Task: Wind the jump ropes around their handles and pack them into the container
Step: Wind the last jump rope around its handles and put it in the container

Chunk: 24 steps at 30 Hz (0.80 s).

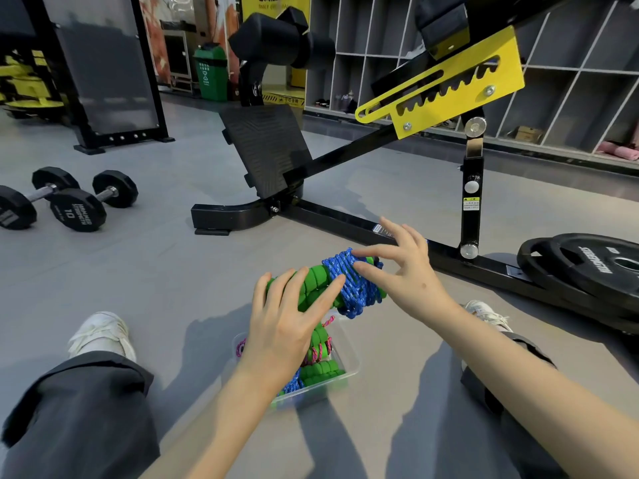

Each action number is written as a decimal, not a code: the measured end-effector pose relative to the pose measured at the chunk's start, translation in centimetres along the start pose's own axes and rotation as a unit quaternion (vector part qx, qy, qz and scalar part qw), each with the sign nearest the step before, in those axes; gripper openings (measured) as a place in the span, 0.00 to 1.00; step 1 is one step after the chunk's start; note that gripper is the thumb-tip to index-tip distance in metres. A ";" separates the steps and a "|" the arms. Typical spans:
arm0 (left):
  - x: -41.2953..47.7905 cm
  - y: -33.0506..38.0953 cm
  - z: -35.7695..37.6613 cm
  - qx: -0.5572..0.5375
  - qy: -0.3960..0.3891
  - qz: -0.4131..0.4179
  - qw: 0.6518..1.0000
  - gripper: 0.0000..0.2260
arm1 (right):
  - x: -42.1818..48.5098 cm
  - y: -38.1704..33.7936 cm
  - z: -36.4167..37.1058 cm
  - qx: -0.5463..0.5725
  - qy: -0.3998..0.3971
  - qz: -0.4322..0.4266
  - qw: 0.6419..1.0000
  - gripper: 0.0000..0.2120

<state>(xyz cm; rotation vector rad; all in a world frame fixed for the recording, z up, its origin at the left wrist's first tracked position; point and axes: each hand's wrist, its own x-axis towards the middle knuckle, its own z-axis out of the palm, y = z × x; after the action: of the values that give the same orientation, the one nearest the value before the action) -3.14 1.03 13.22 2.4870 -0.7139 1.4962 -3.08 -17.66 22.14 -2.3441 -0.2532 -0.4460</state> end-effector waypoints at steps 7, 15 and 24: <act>-0.4 0.2 0.0 -0.008 -0.017 0.007 1.000 0.27 | -0.7 0.6 1.1 -0.054 0.026 -0.055 0.997 0.06; -0.4 0.3 -0.2 -0.019 -0.030 0.018 0.999 0.19 | -0.3 1.5 0.5 -0.009 -0.068 -0.052 0.996 0.04; -0.4 -0.3 0.3 -0.049 -0.049 0.010 0.998 0.37 | 0.9 2.9 -1.2 0.002 -0.036 -0.095 0.995 0.06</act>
<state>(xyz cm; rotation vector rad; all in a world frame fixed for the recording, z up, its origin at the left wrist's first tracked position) -2.90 1.31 12.72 2.5004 -0.8088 1.3195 -1.62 -20.53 21.48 -2.3437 -0.5132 -0.4524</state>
